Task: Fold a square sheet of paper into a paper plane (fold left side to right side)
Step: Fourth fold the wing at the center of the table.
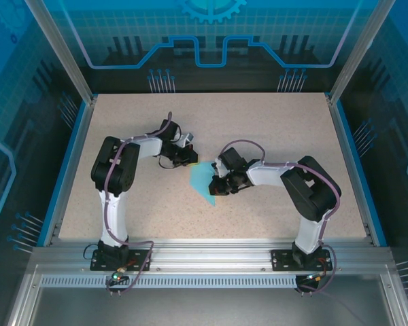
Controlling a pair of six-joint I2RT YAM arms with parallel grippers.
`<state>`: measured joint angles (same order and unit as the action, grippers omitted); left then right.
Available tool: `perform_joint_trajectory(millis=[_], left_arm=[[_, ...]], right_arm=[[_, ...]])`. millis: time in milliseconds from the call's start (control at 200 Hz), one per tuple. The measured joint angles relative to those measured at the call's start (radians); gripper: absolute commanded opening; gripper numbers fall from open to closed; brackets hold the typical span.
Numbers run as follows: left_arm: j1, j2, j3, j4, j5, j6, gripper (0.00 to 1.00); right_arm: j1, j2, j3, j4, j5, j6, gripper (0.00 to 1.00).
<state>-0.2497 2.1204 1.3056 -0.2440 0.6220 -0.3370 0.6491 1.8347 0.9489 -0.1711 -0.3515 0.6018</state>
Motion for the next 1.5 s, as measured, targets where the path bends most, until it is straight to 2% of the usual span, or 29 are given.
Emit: perform_joint_trajectory(millis=[265,440,615,725,840,1085,1311,1501], left_arm=[[0.006,0.023,0.039,-0.027,0.009,0.000,0.02],[0.031,0.029,0.072,-0.027,-0.045,0.000,0.04],[0.076,0.027,0.085,-0.014,-0.097,0.000,0.13],[0.082,0.004,0.063,0.003,-0.109,-0.012,0.23],[0.082,-0.094,-0.026,0.024,-0.113,-0.039,0.33],[0.081,-0.349,-0.237,0.077,-0.106,-0.113,0.41],[0.047,-0.407,-0.361,0.112,-0.058,-0.184,0.43],[-0.018,-0.358,-0.366,0.143,-0.020,-0.220,0.43]], right_arm=[[0.003,0.000,0.000,0.012,0.014,0.000,0.00],[0.003,0.000,0.000,0.012,0.014,0.000,0.00],[0.003,-0.001,0.000,0.016,0.011,0.001,0.00],[0.003,-0.004,-0.002,0.024,0.010,0.001,0.10],[0.006,-0.014,-0.007,0.027,0.011,0.005,0.22],[-0.008,-0.148,-0.051,0.047,0.045,0.002,0.42],[-0.103,-0.287,-0.171,0.220,0.025,0.031,0.51],[-0.128,-0.313,-0.229,0.307,0.005,0.057,0.52]])
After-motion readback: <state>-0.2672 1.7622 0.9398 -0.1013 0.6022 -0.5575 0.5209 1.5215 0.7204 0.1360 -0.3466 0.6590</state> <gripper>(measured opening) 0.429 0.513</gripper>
